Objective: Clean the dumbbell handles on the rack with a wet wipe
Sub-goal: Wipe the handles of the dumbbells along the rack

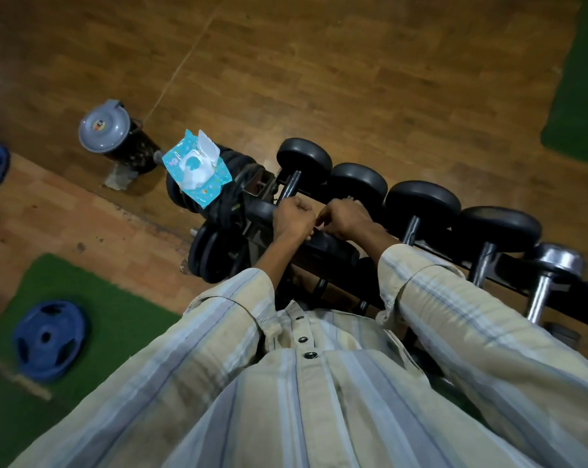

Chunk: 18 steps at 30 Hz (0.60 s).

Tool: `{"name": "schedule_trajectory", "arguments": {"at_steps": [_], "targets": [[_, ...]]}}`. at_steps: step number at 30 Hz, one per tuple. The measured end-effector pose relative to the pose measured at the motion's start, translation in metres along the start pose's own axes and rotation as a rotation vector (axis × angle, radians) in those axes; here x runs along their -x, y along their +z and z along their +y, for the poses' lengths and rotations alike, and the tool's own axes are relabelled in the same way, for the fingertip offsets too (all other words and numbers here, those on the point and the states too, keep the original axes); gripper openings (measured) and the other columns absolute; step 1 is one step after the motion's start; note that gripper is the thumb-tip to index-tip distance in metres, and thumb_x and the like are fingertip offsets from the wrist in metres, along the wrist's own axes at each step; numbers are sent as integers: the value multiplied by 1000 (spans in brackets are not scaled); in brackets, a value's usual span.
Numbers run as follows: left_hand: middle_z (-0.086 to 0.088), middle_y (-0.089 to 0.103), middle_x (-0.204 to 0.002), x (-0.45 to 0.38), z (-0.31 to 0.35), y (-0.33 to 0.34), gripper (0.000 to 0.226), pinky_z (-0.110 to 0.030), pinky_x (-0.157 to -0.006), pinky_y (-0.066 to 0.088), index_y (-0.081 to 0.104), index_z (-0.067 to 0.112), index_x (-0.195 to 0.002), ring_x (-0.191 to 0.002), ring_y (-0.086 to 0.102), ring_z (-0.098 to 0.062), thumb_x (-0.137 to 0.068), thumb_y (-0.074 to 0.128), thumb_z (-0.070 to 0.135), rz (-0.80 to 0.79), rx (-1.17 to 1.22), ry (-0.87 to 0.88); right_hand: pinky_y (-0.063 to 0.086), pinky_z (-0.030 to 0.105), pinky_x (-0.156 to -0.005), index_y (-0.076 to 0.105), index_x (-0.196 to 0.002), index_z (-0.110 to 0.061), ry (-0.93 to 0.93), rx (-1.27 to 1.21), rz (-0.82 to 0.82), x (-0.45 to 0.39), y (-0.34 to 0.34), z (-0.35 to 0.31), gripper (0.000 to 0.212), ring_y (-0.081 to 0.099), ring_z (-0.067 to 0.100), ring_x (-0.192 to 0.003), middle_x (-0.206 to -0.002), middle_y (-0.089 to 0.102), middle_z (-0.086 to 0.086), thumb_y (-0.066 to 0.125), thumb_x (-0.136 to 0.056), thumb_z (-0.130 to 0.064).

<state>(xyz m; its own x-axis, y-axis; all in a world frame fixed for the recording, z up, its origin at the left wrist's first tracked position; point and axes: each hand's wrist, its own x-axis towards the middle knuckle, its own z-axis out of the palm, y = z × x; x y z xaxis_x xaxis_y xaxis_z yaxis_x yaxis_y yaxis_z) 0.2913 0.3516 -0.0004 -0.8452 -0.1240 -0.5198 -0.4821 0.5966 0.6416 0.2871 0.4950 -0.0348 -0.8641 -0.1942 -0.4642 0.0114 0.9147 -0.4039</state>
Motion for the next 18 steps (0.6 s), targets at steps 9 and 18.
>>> {"name": "schedule_trajectory", "arguments": {"at_steps": [9, 18], "targets": [[-5, 74, -67, -16, 2, 12, 11, -38, -59, 65, 69, 22, -81, -55, 72, -22, -91, 65, 22, -27, -40, -12, 55, 32, -81, 82, -96, -18, -84, -181, -33, 21, -2, 27, 11, 70, 15, -91, -95, 78, 0, 79, -86, -18], [-2, 70, -97, -22, 12, 18, 17, -31, -80, 54, 68, 17, -80, -85, 63, -23, -95, 59, 20, -64, -147, 9, 47, 37, -67, 59, -86, -10, 467, -883, -34, 38, 24, 44, 26, 58, 26, -73, -77, 60, 11, 60, -81, 16]]}}
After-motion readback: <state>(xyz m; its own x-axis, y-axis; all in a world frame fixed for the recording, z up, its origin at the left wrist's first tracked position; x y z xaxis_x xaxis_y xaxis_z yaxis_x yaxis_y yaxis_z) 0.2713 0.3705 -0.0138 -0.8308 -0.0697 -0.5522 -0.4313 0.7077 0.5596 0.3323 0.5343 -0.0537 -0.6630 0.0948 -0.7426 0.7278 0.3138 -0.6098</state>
